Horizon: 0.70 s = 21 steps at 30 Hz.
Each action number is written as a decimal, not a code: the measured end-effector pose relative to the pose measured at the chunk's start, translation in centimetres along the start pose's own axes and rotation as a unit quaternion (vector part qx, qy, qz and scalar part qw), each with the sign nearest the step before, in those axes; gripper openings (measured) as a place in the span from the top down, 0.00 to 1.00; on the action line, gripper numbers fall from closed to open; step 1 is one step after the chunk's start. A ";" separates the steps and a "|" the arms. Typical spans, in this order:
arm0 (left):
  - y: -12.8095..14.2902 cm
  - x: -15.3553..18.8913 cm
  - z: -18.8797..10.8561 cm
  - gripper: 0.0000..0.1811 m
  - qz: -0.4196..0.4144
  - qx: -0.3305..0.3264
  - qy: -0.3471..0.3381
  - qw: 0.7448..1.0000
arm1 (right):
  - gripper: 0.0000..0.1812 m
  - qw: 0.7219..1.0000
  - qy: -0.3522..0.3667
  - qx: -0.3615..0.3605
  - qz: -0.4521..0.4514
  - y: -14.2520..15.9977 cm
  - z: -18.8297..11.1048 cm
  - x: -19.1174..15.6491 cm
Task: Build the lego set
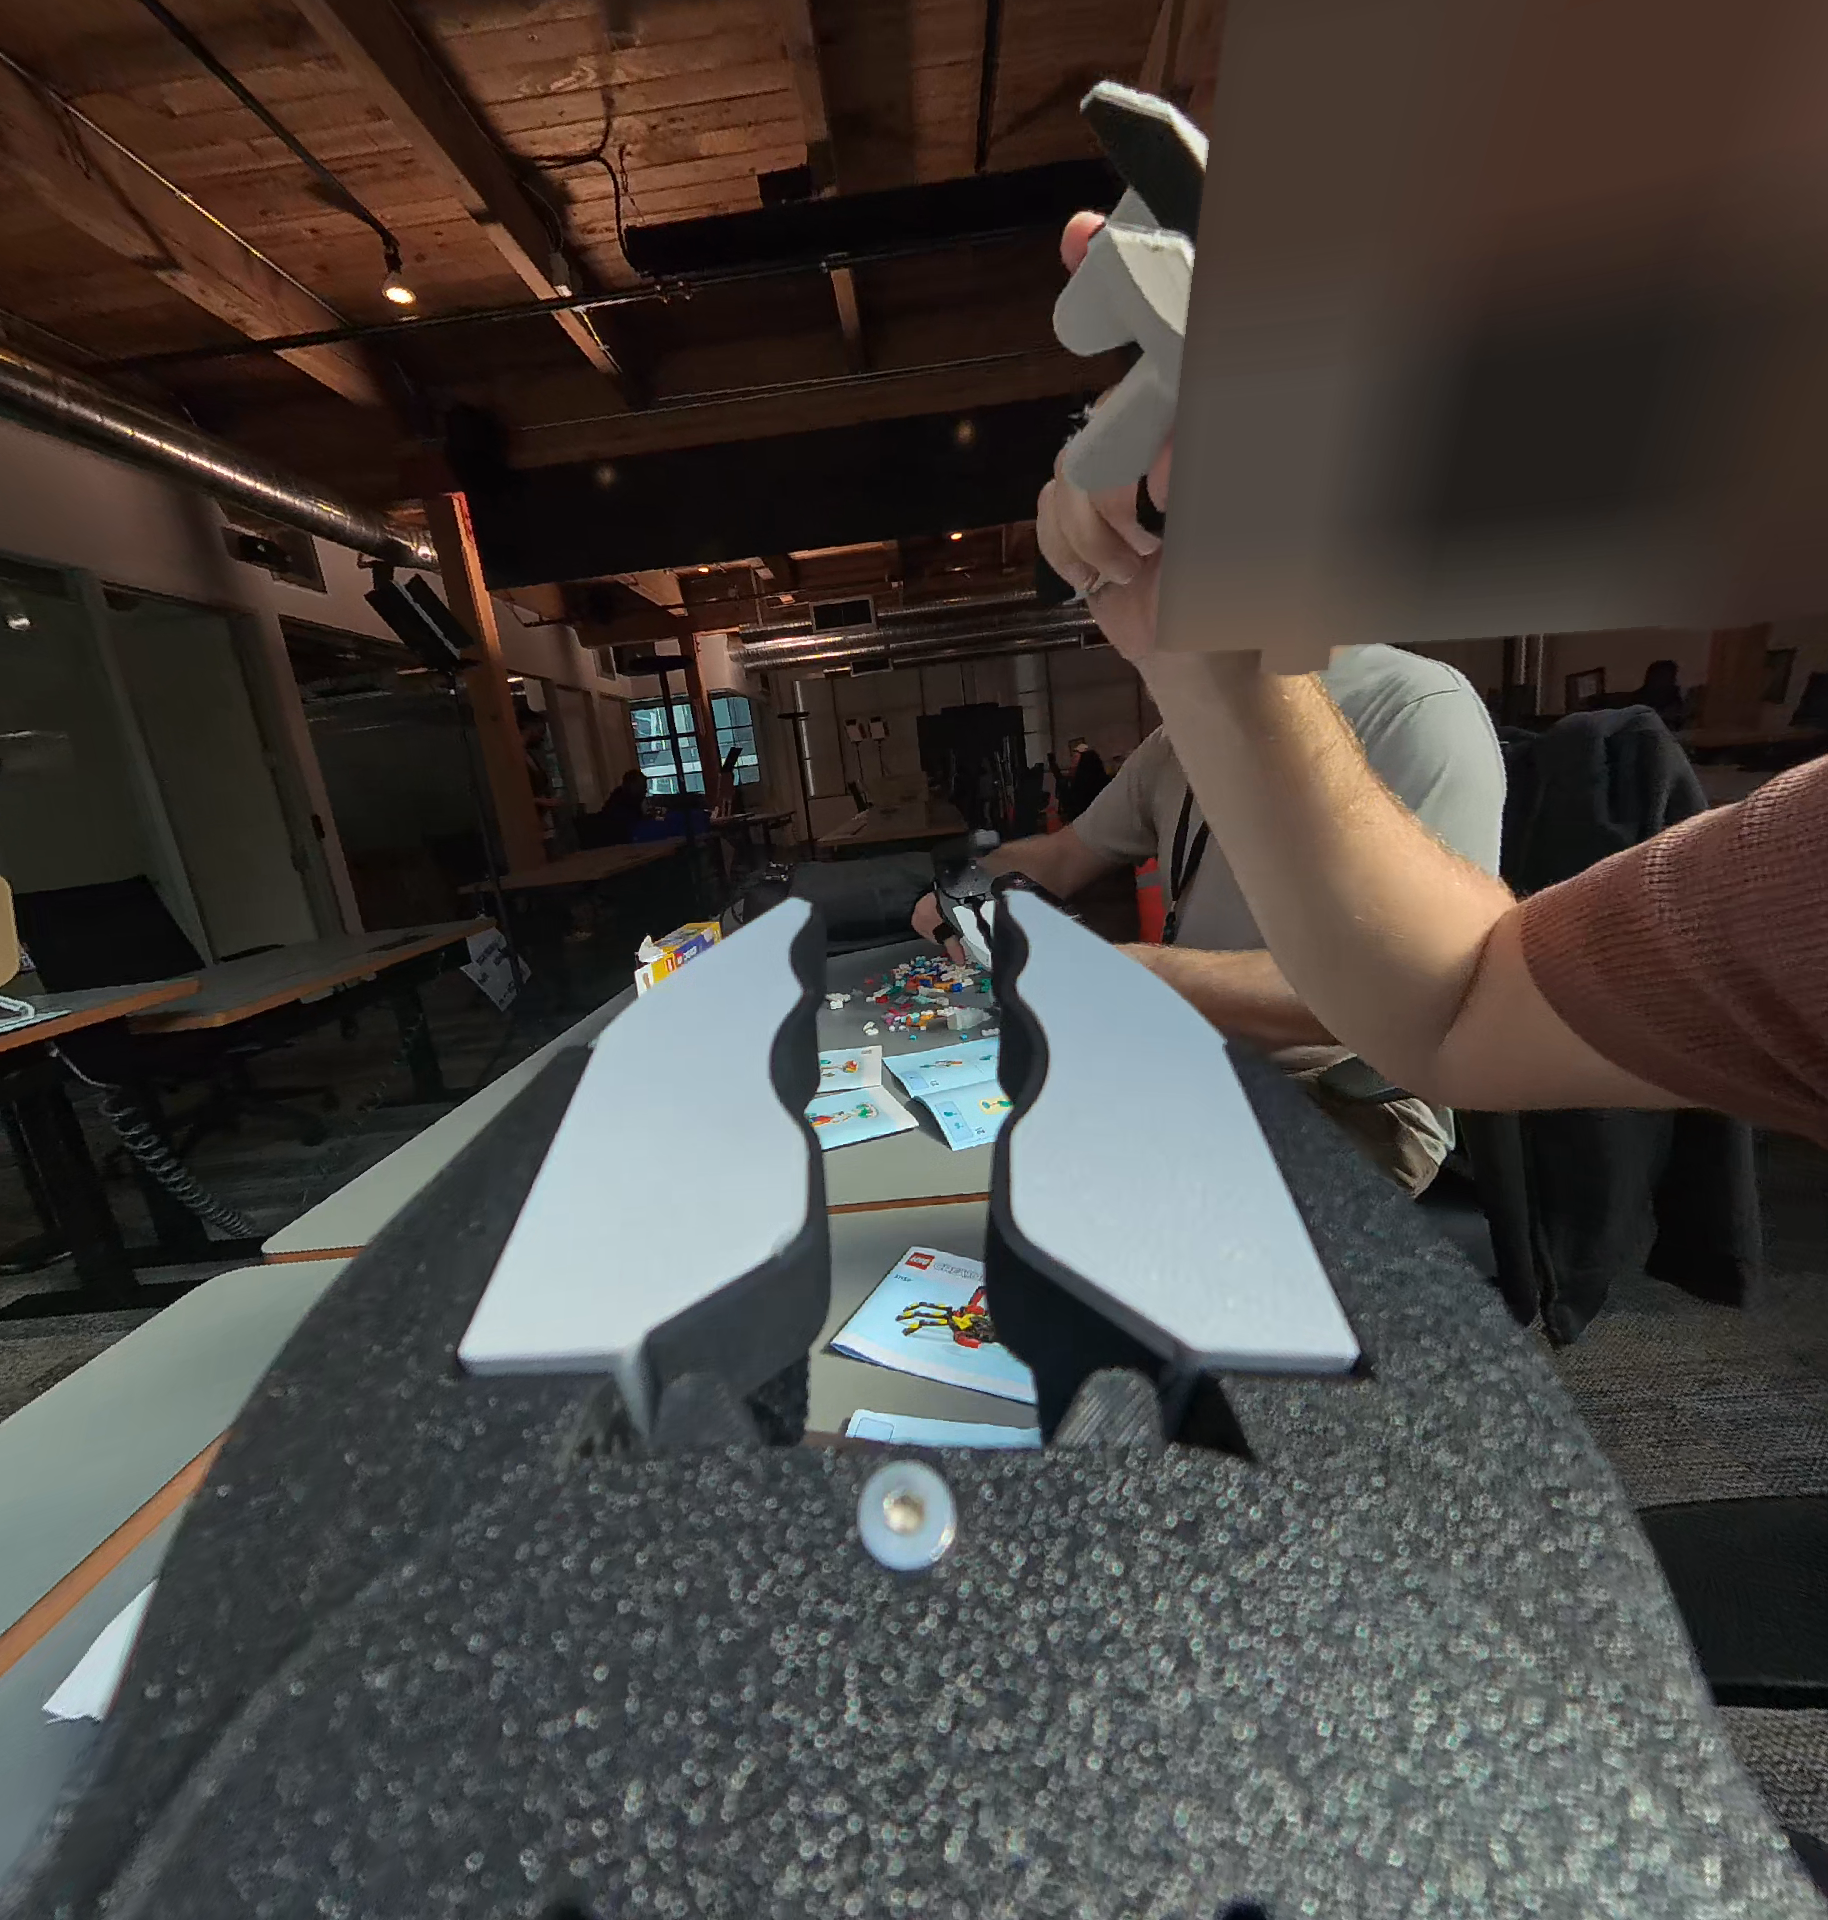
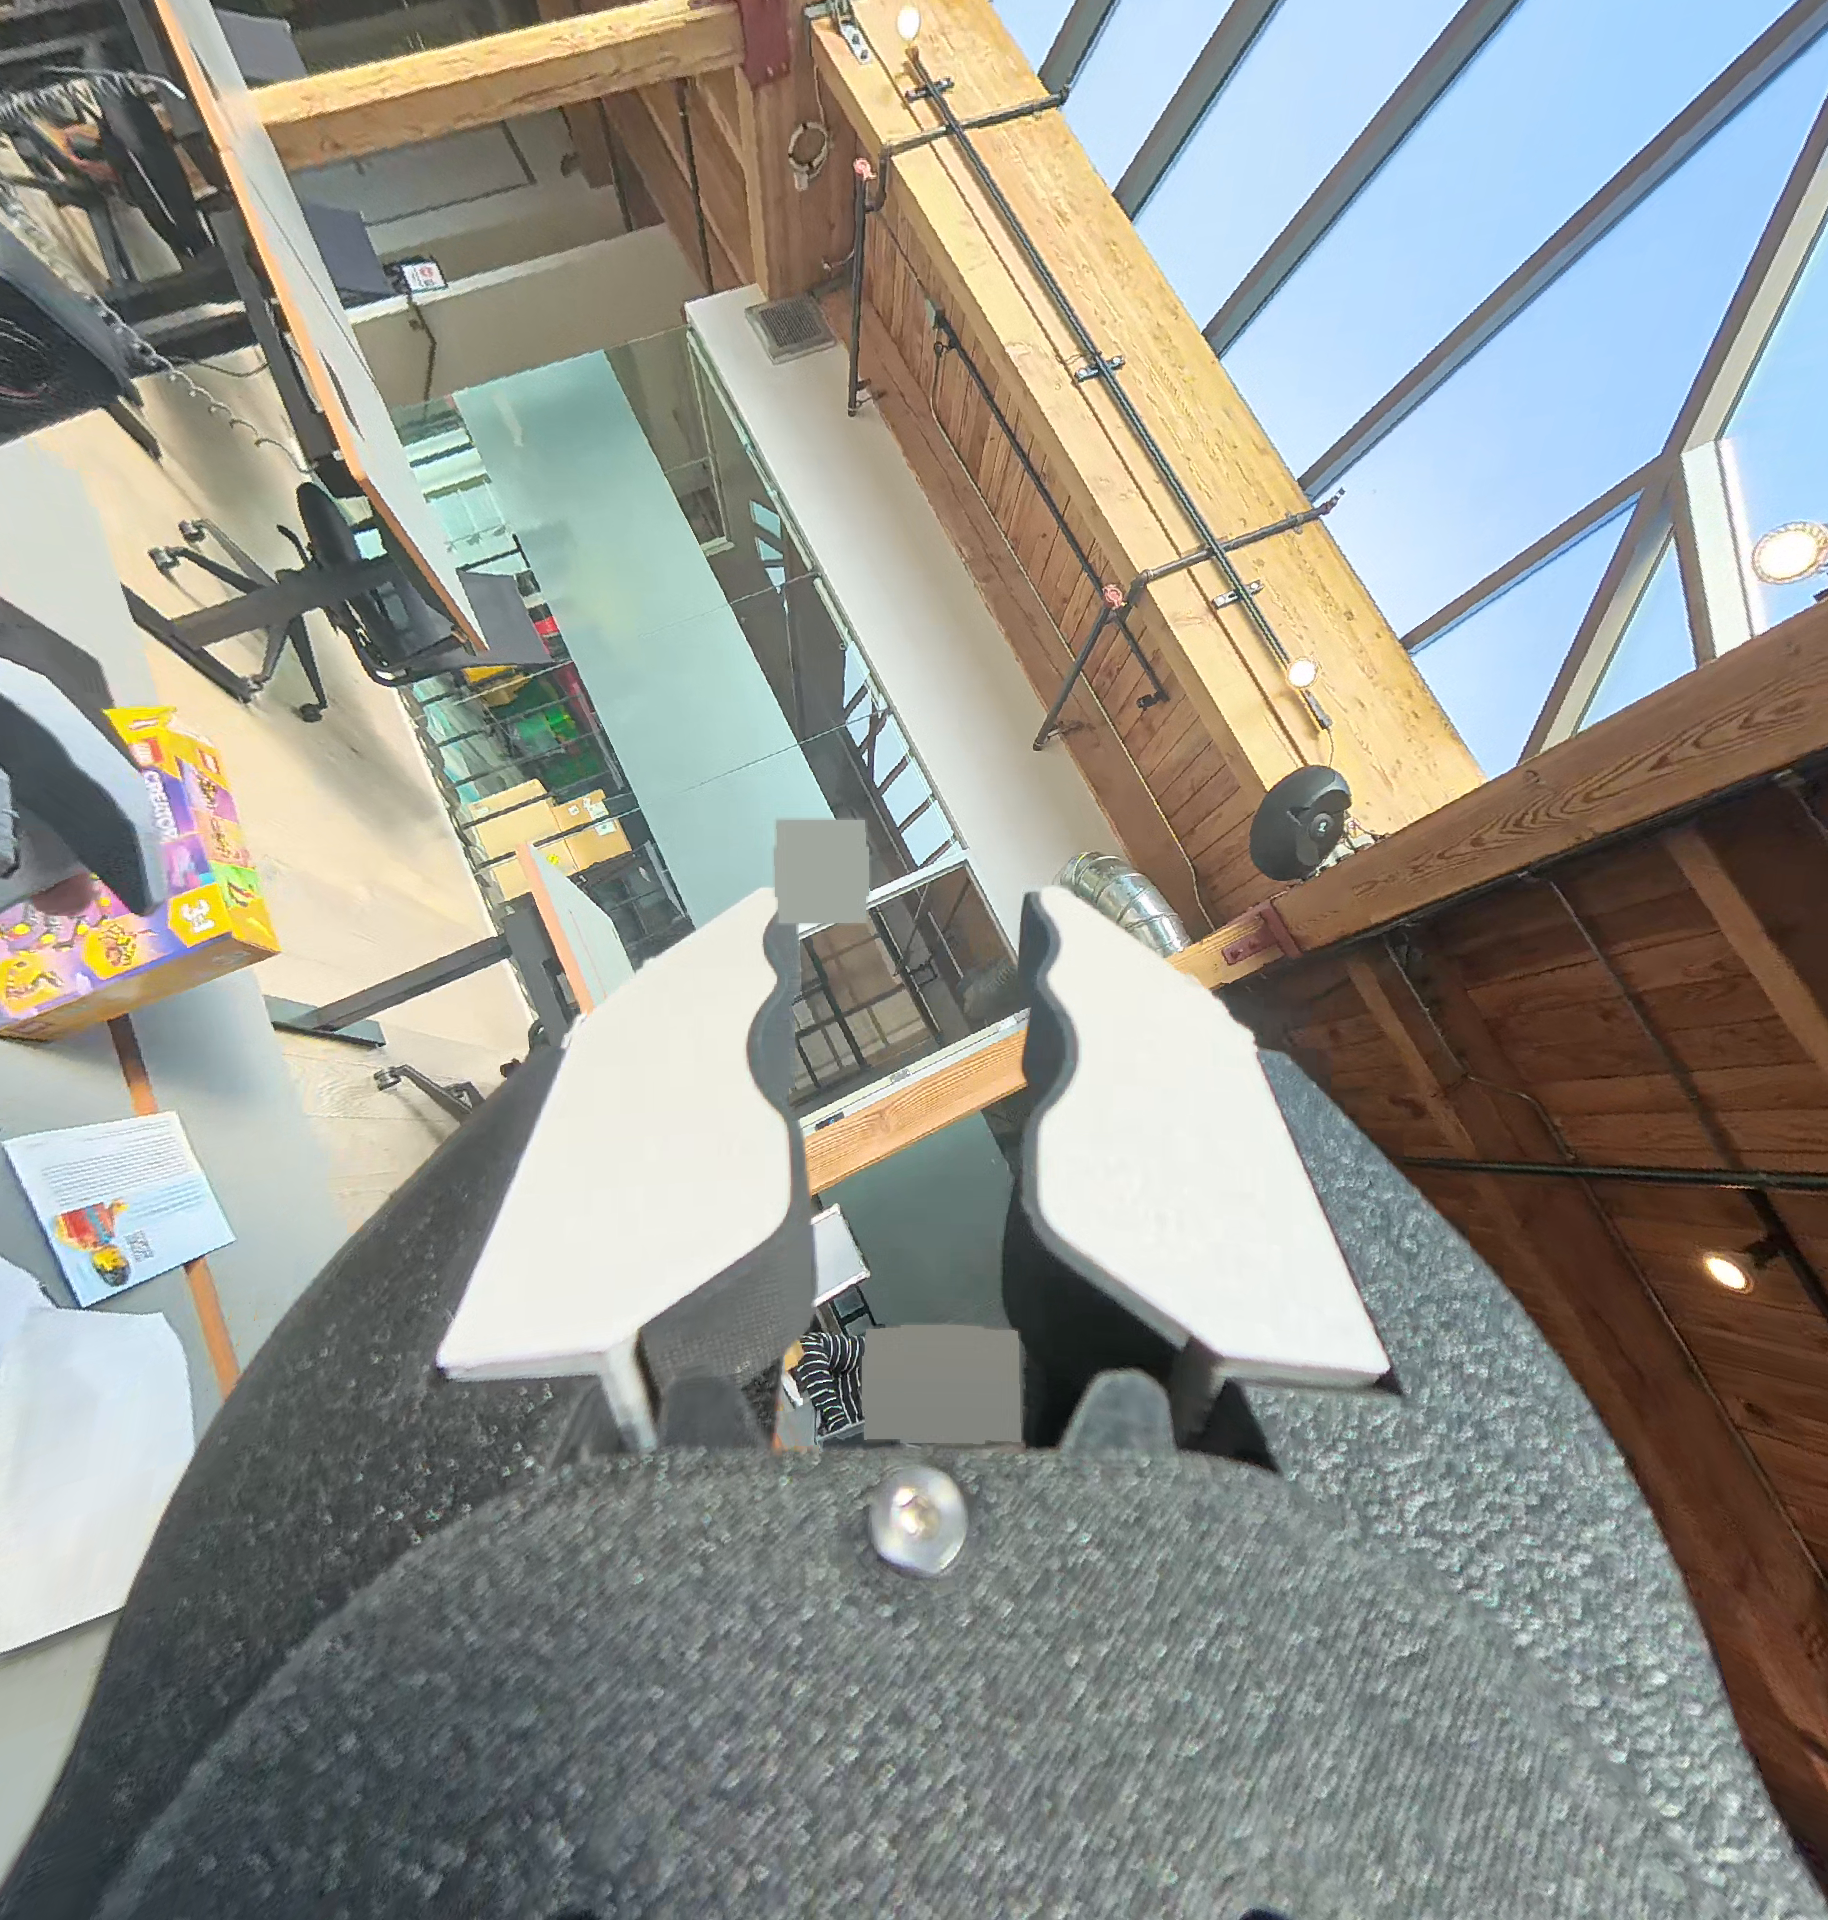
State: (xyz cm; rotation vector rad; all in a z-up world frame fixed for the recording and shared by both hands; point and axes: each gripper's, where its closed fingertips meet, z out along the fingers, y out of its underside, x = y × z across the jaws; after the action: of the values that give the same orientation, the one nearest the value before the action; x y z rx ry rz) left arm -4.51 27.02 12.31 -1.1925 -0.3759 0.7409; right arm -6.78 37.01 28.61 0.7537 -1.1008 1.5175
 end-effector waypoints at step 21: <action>1.1 0.1 -0.4 0.83 -0.024 -0.008 0.004 1.000 | 0.81 0.998 -0.009 0.030 -0.052 -1.3 1.6 1.4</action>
State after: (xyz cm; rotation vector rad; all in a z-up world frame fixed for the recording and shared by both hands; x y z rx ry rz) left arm -4.47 26.99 11.16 -1.1969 -0.4038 0.6929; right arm -5.98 36.11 30.83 0.8551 -1.0181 1.4632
